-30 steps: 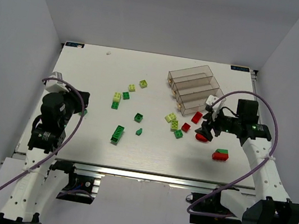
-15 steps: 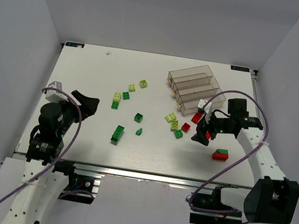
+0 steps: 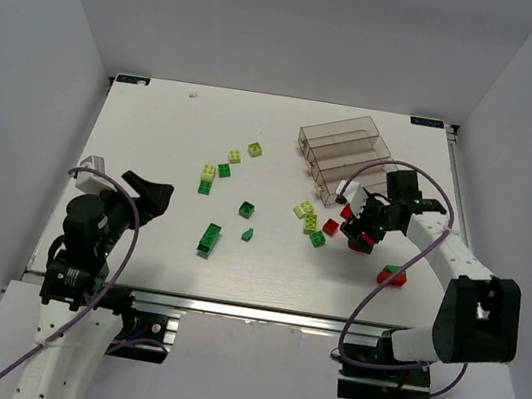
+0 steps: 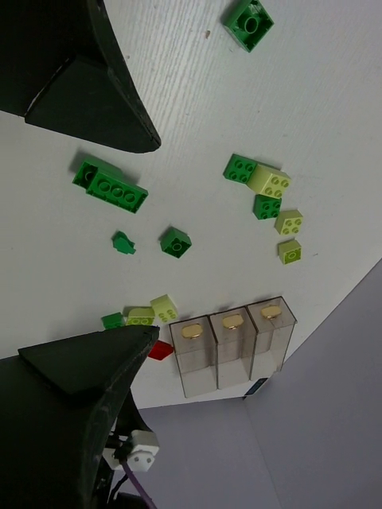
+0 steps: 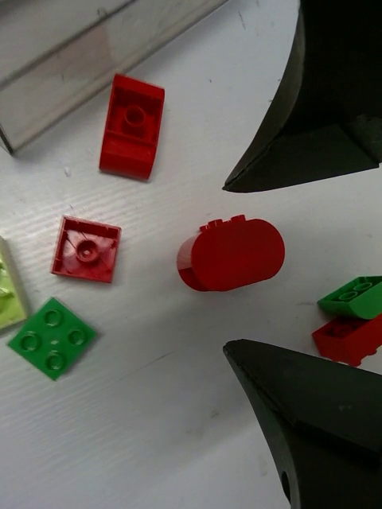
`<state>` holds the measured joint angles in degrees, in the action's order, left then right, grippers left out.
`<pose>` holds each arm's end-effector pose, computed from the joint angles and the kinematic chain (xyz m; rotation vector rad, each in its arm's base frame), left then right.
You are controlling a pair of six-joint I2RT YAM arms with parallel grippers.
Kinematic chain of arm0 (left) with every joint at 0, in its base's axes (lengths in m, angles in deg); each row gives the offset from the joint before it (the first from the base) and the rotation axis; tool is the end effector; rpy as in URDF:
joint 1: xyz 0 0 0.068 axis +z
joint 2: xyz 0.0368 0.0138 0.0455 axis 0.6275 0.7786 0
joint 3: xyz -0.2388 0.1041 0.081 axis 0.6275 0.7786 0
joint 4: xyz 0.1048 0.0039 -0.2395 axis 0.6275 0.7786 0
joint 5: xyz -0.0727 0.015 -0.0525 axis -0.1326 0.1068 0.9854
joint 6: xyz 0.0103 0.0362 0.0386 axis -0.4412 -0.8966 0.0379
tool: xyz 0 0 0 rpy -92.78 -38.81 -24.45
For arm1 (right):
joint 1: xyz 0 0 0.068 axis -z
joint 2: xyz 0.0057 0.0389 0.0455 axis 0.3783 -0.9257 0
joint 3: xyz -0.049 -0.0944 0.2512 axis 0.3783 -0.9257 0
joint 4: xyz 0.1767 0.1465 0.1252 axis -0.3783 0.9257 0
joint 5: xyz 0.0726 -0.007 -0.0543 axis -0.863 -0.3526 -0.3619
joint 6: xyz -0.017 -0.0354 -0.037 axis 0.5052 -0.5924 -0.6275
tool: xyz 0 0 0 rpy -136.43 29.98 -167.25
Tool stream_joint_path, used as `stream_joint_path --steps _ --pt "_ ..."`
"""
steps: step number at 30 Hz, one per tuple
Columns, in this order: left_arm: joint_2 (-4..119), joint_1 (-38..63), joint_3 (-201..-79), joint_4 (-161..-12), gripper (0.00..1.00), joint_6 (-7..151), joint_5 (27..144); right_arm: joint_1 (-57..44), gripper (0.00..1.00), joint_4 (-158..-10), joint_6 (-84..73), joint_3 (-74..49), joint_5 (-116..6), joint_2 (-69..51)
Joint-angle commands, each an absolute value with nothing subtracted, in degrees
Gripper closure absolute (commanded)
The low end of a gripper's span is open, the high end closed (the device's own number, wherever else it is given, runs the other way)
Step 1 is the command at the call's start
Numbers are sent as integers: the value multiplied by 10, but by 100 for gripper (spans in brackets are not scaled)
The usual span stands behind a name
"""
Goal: Sort the legos into containers by color
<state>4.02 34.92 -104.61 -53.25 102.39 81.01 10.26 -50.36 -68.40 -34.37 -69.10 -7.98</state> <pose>0.1005 -0.0094 0.3029 -0.5690 1.8137 -0.6107 0.2645 0.0692 0.2250 -1.5190 2.0238 0.1948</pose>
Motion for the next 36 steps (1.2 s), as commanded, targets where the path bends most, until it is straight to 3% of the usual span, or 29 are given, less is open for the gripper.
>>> stream_joint_path --steps 1,14,25,32,36 --pt "34 349 -1047 -510 2 1029 808 103 22 -464 -767 -315 -657 -120" --pt "34 349 -1037 -510 2 1031 808 104 25 -431 -868 -298 -618 -186" --pt "35 349 -1034 -511 2 1032 801 104 38 -442 -881 -290 -627 -216" --pt "35 349 -1022 -529 2 1040 806 108 74 -408 -893 -282 -657 -204" --pt "40 349 -1011 -549 2 1050 816 115 83 -385 -863 -262 -727 -152"
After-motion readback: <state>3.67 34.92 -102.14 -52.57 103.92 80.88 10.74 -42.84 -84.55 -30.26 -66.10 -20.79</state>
